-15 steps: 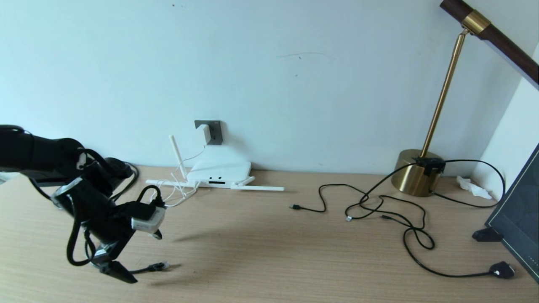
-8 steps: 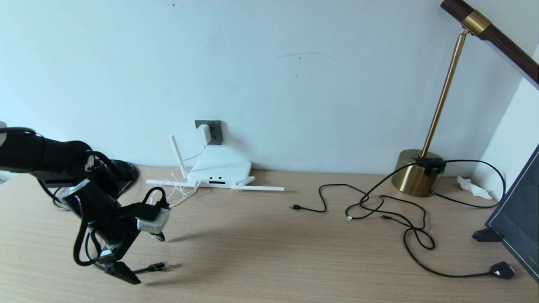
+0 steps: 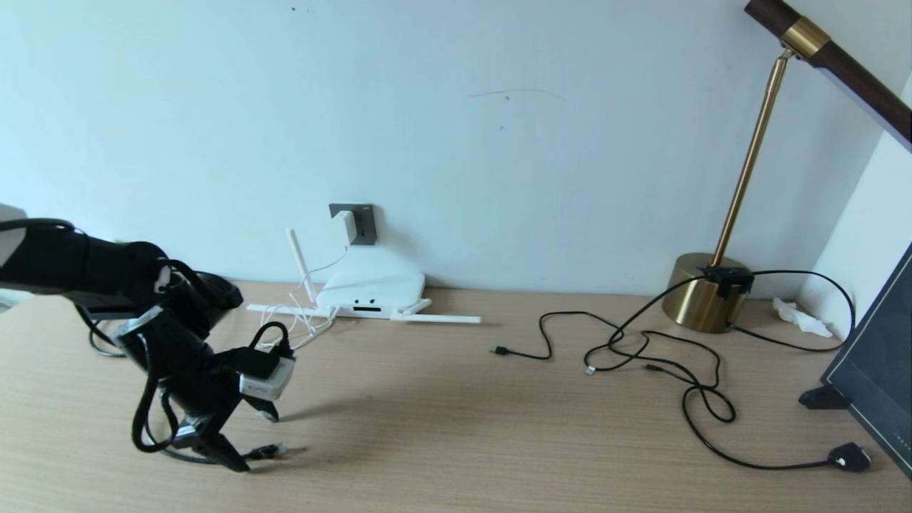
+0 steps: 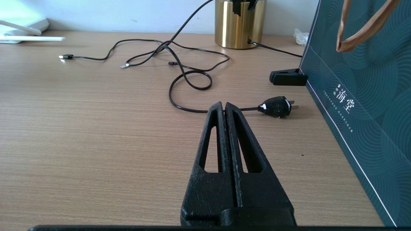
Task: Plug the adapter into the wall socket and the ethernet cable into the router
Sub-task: Pick up cable
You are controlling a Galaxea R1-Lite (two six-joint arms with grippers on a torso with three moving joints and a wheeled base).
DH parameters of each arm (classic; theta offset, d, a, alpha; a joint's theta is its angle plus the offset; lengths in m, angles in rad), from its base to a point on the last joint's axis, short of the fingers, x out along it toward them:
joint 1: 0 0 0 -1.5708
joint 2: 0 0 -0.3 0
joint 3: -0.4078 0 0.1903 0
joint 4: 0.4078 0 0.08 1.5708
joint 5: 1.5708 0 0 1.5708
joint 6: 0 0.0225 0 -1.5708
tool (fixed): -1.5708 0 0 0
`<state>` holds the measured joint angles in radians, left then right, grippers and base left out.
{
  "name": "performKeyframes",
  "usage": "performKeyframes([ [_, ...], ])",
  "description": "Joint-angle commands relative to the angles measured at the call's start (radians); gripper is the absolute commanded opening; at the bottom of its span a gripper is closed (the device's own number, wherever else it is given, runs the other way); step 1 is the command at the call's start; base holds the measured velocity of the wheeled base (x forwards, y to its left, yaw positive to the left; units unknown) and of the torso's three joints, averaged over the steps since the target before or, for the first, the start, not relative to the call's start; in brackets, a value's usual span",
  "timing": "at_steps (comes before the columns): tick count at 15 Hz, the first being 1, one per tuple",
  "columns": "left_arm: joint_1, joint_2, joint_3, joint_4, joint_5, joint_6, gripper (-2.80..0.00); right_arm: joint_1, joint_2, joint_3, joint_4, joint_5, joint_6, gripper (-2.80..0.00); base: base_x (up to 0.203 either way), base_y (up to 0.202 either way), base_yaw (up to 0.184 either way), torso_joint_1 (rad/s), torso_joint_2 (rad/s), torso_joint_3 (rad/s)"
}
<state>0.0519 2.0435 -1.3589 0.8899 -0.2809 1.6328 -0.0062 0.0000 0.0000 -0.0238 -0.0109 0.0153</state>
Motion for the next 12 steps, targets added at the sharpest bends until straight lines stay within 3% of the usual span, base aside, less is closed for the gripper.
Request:
performKeyframes([
  [1,-0.006,0.007,0.009,0.005,-0.001,0.005,-2.8,0.0,0.0,0.012,-0.001,0.0,0.0,-2.8,0.0,0.0,0.0,0.0,0.0,0.0],
  [8,-0.01,-0.021,0.071,-0.025,-0.002,0.004,-2.8,0.0,0.0,0.012,-0.001,0.0,0.0,-2.8,0.0,0.0,0.0,0.0,0.0,0.0],
  [12,-0.008,-0.179,0.137,0.004,-0.014,0.005,-2.8,0.0,0.0,0.012,-0.001,0.0,0.0,-2.8,0.0,0.0,0.0,0.0,0.0,0.0],
])
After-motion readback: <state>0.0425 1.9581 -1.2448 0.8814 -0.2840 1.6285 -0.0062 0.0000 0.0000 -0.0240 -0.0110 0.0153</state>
